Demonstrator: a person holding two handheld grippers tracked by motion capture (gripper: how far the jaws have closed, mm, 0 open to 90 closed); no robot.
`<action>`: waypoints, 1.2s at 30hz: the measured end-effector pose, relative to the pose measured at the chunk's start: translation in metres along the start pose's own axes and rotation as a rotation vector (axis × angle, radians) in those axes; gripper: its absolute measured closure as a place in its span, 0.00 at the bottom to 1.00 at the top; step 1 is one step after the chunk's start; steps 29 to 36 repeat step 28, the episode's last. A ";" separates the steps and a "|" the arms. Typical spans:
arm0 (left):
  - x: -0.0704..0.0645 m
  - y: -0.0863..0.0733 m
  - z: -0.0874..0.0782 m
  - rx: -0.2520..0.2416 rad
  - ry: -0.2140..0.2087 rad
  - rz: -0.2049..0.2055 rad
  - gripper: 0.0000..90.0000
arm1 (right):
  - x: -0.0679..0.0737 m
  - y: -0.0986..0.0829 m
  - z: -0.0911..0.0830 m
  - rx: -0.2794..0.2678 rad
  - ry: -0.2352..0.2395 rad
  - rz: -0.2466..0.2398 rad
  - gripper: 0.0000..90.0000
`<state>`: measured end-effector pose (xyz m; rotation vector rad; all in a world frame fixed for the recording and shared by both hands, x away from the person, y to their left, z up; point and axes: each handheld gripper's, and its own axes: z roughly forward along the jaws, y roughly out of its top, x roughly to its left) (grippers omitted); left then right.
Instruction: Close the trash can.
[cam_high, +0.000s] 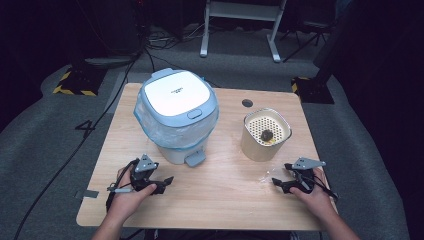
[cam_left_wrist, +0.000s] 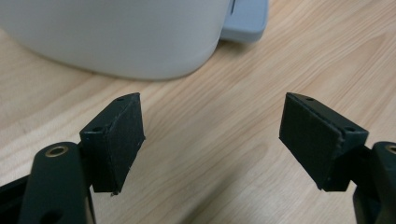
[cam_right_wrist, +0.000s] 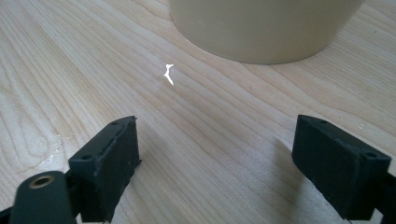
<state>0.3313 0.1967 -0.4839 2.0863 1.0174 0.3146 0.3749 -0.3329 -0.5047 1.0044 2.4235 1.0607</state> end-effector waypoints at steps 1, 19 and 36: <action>0.000 -0.001 0.001 0.004 0.005 0.001 0.24 | 0.000 0.000 0.000 0.000 0.000 0.000 0.16; 0.014 -0.014 0.013 0.079 0.071 0.046 0.15 | 0.000 0.000 0.000 0.000 0.000 0.000 0.16; 0.015 -0.014 0.014 0.083 0.081 0.039 0.11 | 0.000 0.000 0.000 0.000 0.000 -0.001 0.16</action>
